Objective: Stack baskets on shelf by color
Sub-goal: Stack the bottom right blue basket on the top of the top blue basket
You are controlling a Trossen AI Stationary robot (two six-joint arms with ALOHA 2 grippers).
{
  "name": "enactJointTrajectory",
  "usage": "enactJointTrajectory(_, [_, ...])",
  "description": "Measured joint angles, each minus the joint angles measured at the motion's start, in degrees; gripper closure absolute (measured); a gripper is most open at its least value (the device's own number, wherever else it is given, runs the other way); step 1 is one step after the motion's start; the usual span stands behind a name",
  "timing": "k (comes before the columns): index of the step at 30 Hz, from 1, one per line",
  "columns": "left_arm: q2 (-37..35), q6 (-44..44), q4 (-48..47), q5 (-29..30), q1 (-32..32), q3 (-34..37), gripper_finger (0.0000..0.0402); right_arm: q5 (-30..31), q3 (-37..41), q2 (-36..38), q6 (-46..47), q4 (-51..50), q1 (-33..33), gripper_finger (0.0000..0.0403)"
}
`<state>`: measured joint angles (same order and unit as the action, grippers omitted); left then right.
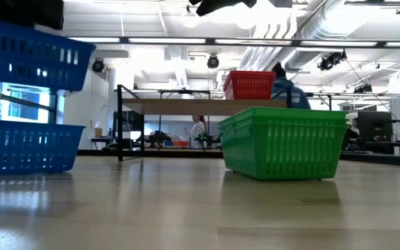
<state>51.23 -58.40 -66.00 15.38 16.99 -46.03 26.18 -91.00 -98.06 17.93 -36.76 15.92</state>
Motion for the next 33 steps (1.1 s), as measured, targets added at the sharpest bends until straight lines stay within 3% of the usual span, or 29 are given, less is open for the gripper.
enactJointTrajectory(14, [-3.1,-3.6,0.1,-0.2,-0.7,7.6,0.0401,-0.3,0.0,0.0,0.2,0.6,0.0,0.0258])
enactJointTrajectory(33, [-3.1,-4.2,11.4,-2.8,-1.3,15.8,0.0401,-0.3,0.0,0.0,0.2,1.0,0.0,0.0258])
